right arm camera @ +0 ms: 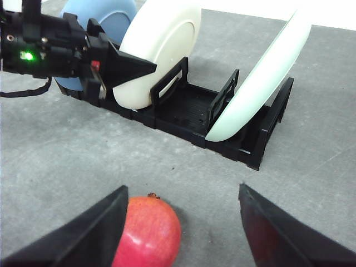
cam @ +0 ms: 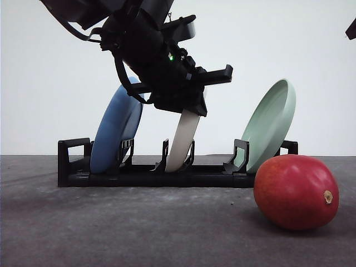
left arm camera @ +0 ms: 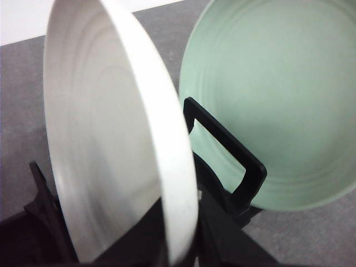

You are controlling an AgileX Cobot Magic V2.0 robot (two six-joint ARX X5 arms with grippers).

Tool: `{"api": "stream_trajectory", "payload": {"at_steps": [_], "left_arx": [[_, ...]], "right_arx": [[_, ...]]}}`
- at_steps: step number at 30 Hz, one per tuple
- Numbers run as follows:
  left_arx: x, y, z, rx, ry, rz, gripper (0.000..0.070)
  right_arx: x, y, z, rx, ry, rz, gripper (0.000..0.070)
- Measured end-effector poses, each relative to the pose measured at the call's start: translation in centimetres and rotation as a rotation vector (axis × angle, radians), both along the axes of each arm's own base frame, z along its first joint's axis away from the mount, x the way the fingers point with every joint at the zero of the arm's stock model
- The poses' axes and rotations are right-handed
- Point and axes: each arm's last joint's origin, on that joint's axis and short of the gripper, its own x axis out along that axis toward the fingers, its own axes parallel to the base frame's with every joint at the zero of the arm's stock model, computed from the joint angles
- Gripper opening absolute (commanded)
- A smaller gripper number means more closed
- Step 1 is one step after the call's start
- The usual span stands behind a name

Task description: Place pomegranate in white plate

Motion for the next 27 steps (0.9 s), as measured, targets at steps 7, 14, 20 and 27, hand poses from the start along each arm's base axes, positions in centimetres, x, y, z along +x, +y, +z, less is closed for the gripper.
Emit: {"api": "stream_trajectory", "payload": {"at_steps": [7, 14, 20, 27], "left_arx": [[-0.4, 0.4, 1.4, -0.077, 0.018, 0.032, 0.0012], [-1.3, 1.3, 3.9, -0.125, -0.007, 0.026, 0.0012], [-2.6, 2.5, 6.5, -0.149, -0.017, 0.016, 0.0012], [-4.7, 4.1, 9.1, -0.173, 0.019, -0.061, 0.0012]], "right_arx": [[0.0, 0.0, 0.0, 0.0, 0.0, 0.0, 0.04], [0.0, 0.0, 0.0, 0.0, 0.0, 0.0, 0.04], [0.0, 0.0, 0.0, 0.0, 0.0, 0.0, 0.04], [0.0, 0.0, 0.0, 0.0, 0.0, 0.0, 0.04]]}}
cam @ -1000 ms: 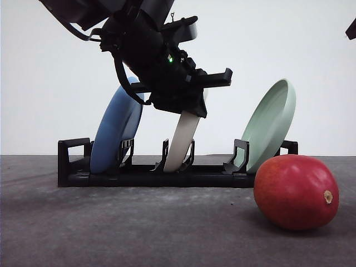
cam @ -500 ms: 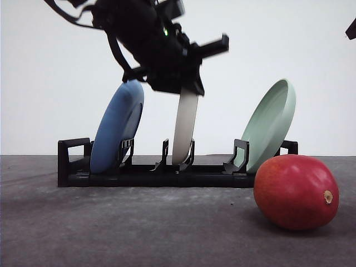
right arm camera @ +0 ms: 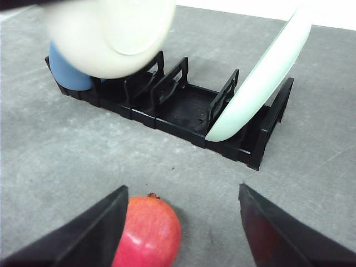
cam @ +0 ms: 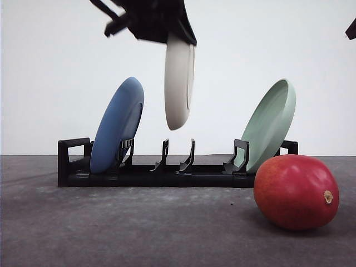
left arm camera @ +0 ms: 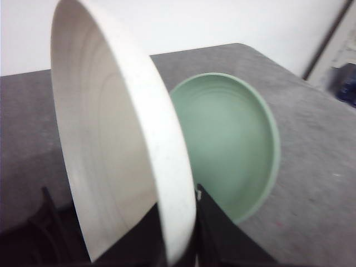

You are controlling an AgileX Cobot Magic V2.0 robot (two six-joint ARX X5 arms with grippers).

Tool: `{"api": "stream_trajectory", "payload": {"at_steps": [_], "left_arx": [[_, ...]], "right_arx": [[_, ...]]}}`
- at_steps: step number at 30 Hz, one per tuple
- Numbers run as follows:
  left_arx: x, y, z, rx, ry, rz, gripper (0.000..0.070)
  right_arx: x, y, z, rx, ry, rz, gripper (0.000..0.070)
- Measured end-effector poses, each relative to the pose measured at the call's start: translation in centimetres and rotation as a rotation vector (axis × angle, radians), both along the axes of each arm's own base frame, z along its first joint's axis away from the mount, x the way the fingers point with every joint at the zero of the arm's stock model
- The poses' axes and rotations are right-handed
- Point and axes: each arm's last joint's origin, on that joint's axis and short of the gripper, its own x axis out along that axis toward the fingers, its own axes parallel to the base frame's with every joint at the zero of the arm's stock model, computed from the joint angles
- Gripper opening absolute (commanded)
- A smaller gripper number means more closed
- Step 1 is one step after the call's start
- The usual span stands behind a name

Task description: Place pomegranate in white plate

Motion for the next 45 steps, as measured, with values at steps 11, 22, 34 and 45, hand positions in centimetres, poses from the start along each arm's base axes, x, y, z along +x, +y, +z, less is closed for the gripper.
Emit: {"api": "stream_trajectory", "payload": {"at_steps": [11, 22, 34, 45], "left_arx": [[-4.4, 2.3, 1.6, 0.049, 0.127, -0.071, 0.0012], [-9.5, 5.7, -2.5, 0.148, 0.04, -0.142, 0.0012], [-11.9, 4.9, -5.8, 0.723, -0.15, -0.428, 0.001], [-11.6, 1.0, -10.4, 1.104, -0.275, -0.557, 0.0019]], "right_arx": [[0.0, 0.0, 0.0, 0.0, 0.001, 0.0, 0.04], [0.0, 0.0, -0.1, -0.004, 0.011, 0.0, 0.04], [-0.1, 0.0, -0.2, -0.007, 0.02, 0.0, 0.04], [-0.1, 0.0, -0.2, -0.007, 0.02, 0.0, 0.04]]}}
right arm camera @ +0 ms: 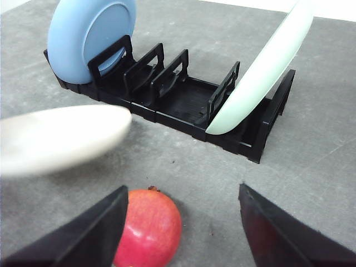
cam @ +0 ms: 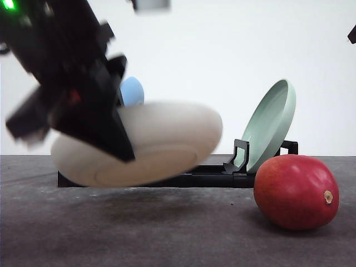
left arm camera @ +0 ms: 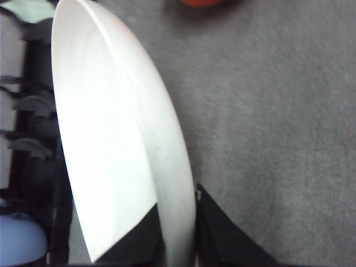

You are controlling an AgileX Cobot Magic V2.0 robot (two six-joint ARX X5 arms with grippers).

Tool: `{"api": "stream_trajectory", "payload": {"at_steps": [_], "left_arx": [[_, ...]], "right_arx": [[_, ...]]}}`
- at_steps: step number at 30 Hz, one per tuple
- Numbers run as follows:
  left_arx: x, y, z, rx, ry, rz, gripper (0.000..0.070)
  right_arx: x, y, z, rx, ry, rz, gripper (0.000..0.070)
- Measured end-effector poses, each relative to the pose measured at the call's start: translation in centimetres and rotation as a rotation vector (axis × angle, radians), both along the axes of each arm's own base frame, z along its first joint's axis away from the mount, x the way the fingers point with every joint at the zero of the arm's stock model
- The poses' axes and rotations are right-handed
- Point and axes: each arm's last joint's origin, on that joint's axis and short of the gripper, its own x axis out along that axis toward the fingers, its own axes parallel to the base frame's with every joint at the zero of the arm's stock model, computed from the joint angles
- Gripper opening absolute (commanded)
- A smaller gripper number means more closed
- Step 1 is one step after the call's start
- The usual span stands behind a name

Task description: Place pomegranate in white plate

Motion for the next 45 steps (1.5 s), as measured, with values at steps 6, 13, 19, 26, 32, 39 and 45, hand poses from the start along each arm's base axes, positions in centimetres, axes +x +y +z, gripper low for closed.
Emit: {"api": "stream_trajectory", "payload": {"at_steps": [6, 13, 19, 26, 32, 39, 45], "left_arx": [[0.0, -1.3, -2.0, 0.074, 0.008, -0.035, 0.0038], [-0.3, -1.7, -2.7, 0.088, 0.035, -0.031, 0.0258], [-0.6, -1.5, -2.4, 0.049, 0.12, 0.062, 0.0442], [0.4, -0.4, 1.9, -0.238, 0.398, 0.155, 0.0435], [2.4, 2.7, 3.8, -0.458, 0.591, 0.328, 0.0435], [5.3, 7.0, 6.0, -0.696, 0.546, 0.589, 0.0434], [6.8, 10.8, 7.2, -0.81, 0.458, 0.751, 0.0434]], "right_arx": [[0.0, 0.0, 0.0, 0.0, 0.0, 0.0, 0.04], [0.0, 0.0, 0.0, 0.0, 0.002, 0.0, 0.04], [0.0, 0.0, -0.1, -0.004, 0.012, 0.0, 0.04], [-0.1, 0.0, -0.2, -0.008, 0.024, 0.0, 0.04], [-0.1, 0.0, -0.2, -0.008, 0.024, 0.0, 0.04], [-0.1, 0.0, -0.2, -0.008, 0.024, 0.0, 0.04], [-0.1, 0.0, -0.2, -0.007, 0.024, -0.001, 0.04]]}}
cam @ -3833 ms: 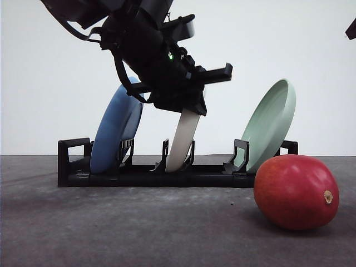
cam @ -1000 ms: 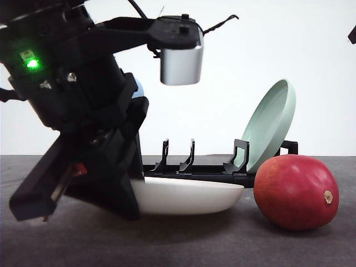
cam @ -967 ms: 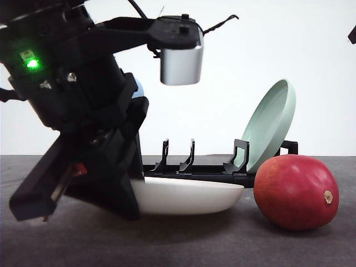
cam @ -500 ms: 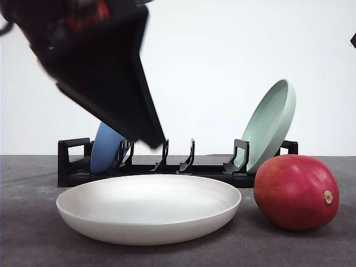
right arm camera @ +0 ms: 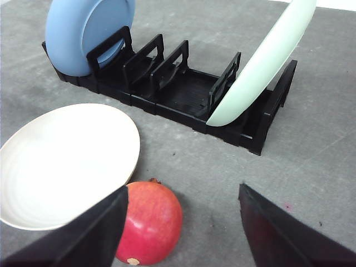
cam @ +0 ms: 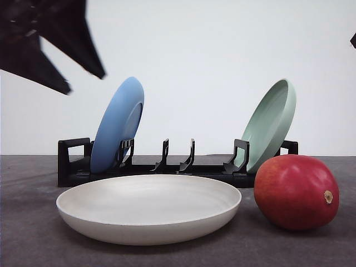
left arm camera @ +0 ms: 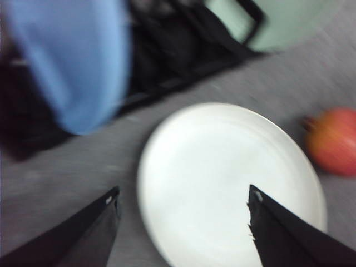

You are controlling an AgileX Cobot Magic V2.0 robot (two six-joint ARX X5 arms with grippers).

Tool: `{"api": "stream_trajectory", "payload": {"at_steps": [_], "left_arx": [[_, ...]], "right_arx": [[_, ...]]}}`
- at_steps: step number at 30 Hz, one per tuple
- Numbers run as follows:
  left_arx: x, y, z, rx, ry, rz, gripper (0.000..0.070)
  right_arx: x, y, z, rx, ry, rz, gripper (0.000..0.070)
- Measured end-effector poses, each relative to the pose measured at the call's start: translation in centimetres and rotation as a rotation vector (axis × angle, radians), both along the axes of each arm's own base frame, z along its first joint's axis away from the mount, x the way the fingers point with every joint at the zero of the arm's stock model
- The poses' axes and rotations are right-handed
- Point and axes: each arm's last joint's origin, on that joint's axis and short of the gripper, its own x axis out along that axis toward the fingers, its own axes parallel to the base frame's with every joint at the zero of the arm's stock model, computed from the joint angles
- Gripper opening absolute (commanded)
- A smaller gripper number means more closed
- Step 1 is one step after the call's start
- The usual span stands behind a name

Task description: Place pomegranate in white plate

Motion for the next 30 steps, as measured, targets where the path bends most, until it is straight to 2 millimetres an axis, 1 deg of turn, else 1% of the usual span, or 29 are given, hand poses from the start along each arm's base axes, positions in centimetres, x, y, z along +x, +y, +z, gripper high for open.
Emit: {"api": "stream_trajectory", "payload": {"at_steps": [6, 9, 12, 15, 18, 21, 24, 28, 30], "left_arx": [[0.5, 3.6, 1.1, -0.033, -0.052, 0.161, 0.0434], [0.2, 4.9, 1.5, -0.065, -0.067, 0.19, 0.0434], [-0.4, 5.7, 1.4, -0.068, -0.067, 0.218, 0.0434], [-0.8, 6.0, 1.7, -0.067, -0.078, 0.223, 0.0434], [-1.0, 6.1, 1.9, -0.067, -0.095, 0.219, 0.0434], [-1.1, 6.1, 1.9, -0.066, -0.097, 0.218, 0.0434], [-1.1, 6.1, 1.9, -0.065, -0.098, 0.218, 0.0433], [-1.1, 6.1, 1.9, -0.059, -0.102, 0.212, 0.0432], [-1.1, 6.1, 1.9, -0.055, -0.104, 0.209, 0.043]], "right_arx": [[0.0, 0.0, 0.0, 0.046, 0.03, -0.019, 0.0403], [0.0, 0.1, 0.0, 0.105, 0.072, -0.016, 0.0408], [0.3, 0.3, -0.1, 0.163, 0.136, -0.008, 0.0411], [0.8, 0.6, -0.2, 0.18, 0.22, -0.022, 0.0415], [1.6, 1.2, -0.2, 0.163, 0.31, -0.028, 0.045], [2.7, 1.9, 0.0, 0.129, 0.383, -0.035, 0.0465], [3.9, 2.8, 0.1, 0.071, 0.442, -0.048, 0.0489], [5.4, 4.3, 0.1, -0.011, 0.483, -0.06, 0.0504], [6.1, 5.2, 0.1, -0.048, 0.496, -0.062, 0.0532]]}}
